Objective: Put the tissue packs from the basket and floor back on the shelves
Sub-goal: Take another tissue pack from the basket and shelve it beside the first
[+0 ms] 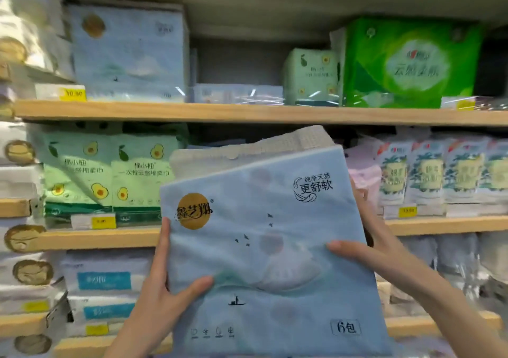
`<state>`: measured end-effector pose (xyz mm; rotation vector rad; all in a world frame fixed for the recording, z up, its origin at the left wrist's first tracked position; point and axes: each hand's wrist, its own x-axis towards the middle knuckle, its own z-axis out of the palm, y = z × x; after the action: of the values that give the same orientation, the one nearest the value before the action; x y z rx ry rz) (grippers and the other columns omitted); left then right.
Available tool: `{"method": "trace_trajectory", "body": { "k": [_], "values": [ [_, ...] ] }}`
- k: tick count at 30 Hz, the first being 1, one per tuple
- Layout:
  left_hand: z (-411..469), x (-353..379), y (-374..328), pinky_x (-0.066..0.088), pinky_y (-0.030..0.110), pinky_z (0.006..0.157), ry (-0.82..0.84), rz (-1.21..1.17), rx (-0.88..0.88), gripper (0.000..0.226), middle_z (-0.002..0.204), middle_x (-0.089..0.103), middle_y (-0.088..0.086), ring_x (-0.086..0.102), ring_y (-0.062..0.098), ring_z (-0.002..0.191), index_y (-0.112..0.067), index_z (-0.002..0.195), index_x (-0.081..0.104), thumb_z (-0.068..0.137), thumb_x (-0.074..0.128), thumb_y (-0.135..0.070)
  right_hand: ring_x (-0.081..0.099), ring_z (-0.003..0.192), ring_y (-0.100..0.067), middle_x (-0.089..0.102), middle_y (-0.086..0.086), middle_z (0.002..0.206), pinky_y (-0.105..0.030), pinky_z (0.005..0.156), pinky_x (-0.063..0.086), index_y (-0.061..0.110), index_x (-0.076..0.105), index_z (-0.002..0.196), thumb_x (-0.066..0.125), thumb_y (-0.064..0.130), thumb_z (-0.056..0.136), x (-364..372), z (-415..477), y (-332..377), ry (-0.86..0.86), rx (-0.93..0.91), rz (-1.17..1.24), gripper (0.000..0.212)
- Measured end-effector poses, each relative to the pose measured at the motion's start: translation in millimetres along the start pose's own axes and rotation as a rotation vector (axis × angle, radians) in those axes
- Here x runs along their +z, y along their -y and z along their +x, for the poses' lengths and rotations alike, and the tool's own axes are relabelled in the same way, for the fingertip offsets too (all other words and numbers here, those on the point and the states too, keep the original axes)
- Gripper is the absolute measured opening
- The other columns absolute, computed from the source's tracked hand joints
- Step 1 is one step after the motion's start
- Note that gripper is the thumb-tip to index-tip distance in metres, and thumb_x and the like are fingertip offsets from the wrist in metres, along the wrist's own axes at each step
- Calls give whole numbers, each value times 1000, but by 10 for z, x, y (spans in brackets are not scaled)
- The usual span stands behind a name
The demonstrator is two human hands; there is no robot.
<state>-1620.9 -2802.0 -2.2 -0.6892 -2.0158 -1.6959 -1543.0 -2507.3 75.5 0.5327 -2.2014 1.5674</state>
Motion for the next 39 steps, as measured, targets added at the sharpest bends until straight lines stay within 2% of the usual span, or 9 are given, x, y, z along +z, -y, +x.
{"method": "trace_trajectory", "body": {
  "k": [3, 8, 15, 19, 24, 27, 32, 36, 39],
  "values": [
    [312, -3, -357, 45, 9, 87, -24, -33, 85, 105, 127, 31, -53, 45, -13, 119, -78, 121, 8, 42, 76, -69, 56, 108, 8, 54, 40, 116, -19, 78, 54, 56, 13, 136, 76, 28, 69, -244, 210, 324, -1, -85, -63, 96],
    [779, 115, -911, 45, 40, 100, -82, 31, 237, 116, 145, 34, -23, 47, 3, 126, -71, 129, 6, 36, 75, -74, 56, 110, 6, 53, 32, 125, -21, 82, 54, 43, 14, 142, 68, 27, 67, -718, 573, 630, -11, -270, -147, 94],
    [1316, 397, -1551, 47, 37, 98, -221, 166, 467, 102, 148, 32, -16, 46, 6, 127, -73, 125, 2, 62, 71, -34, 57, 114, -3, 46, 14, 140, -26, 85, 53, 35, 8, 145, 63, 22, 76, -1321, 1140, 880, 3, -530, -180, 89],
    [1626, 412, -1855, 40, 21, 102, -254, 260, 606, 99, 138, 22, -42, 36, -10, 128, -67, 126, -2, 66, 69, -34, 55, 114, 3, 43, 11, 142, -18, 82, 52, 29, 0, 146, 59, 20, 79, -1462, 1443, 1062, -32, -665, -168, 90],
    [2022, 303, -2145, 34, 23, 108, -262, 366, 734, 107, 155, 10, -16, 27, -6, 135, -34, 145, -11, 76, 70, -31, 53, 118, -2, 47, 12, 139, -37, 95, 50, 27, -4, 146, 61, 26, 81, -1517, 1851, 1175, -143, -772, -187, 93],
    [2254, 225, -2256, 30, 4, 100, -309, 435, 801, 107, 143, 13, -27, 27, -24, 124, -16, 147, -11, 76, 69, -25, 51, 120, -2, 46, 11, 139, -37, 96, 49, 27, -8, 146, 61, 26, 85, -1465, 2067, 1230, -212, -834, -225, 92],
    [2626, 63, -2270, 26, -7, 91, -342, 511, 888, 103, 126, 9, -34, 23, -38, 108, 1, 144, -11, 79, 69, -12, 41, 132, -13, 28, 0, 153, -44, 104, 42, 23, -7, 146, 58, 25, 87, -1258, 2446, 1325, -362, -944, -325, 88],
    [2953, -103, -2151, 28, -9, 85, -351, 488, 887, 106, 123, 17, -35, 30, -38, 102, -4, 145, -11, 79, 70, -16, 47, 123, -7, 22, 4, 154, -37, 106, 38, 25, 2, 146, 55, 24, 88, -1112, 2770, 1315, -417, -966, -437, 79],
    [3220, -225, -1949, 29, -9, 84, -354, 475, 847, 107, 128, 20, -33, 33, -31, 104, -12, 146, -12, 78, 70, -22, 35, 135, -9, 26, 7, 152, -42, 110, 35, 34, 4, 145, 57, 24, 87, -1010, 3007, 1208, -379, -914, -415, 79]
  ]
}}
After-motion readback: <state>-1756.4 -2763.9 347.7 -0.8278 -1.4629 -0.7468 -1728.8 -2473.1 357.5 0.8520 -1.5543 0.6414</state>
